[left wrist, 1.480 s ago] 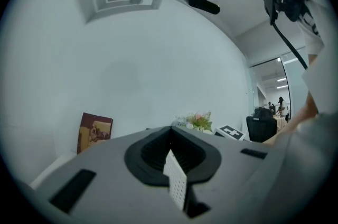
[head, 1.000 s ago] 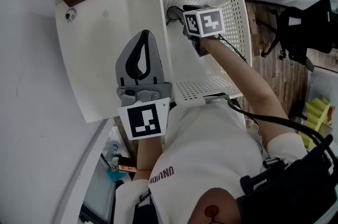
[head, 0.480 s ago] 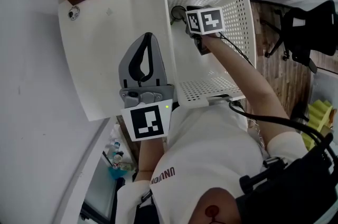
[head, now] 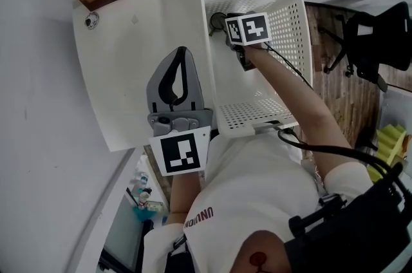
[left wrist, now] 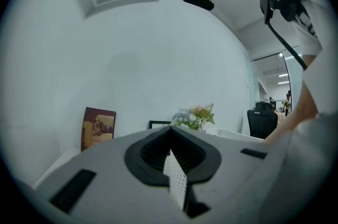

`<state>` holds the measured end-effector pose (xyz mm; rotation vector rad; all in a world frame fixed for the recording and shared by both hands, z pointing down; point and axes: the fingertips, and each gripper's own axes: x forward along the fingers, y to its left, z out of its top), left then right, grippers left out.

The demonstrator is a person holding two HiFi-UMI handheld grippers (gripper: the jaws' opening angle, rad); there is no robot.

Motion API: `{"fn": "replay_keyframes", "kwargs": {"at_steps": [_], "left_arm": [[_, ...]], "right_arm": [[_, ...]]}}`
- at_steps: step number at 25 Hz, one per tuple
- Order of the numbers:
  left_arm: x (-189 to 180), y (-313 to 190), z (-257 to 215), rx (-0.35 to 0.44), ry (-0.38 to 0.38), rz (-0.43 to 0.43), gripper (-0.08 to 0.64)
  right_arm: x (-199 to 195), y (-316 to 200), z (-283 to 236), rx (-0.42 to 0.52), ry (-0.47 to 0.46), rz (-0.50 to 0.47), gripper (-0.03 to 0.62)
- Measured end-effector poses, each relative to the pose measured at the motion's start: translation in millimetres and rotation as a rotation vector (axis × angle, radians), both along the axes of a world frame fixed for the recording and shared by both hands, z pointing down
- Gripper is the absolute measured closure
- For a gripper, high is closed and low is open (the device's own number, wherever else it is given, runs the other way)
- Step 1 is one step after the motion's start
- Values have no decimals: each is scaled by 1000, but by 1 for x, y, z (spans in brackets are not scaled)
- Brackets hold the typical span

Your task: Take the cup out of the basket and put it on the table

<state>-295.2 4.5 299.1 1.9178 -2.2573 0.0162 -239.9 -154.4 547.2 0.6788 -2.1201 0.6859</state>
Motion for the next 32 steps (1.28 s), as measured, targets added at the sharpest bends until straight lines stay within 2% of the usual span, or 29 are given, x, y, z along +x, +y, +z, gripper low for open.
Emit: {"fn": "replay_keyframes", "kwargs": {"at_steps": [7, 16, 32], "left_arm": [[-2, 1, -1, -4, -8, -5, 549], [-1, 0, -2, 1, -16, 4, 549], [-2, 2, -13, 35, -55, 0, 549]], "right_arm": [[0, -2, 3, 20, 28, -5, 526], [3, 1, -6, 37, 35, -19, 538], [-5, 8, -59, 142, -81, -49, 545]]}}
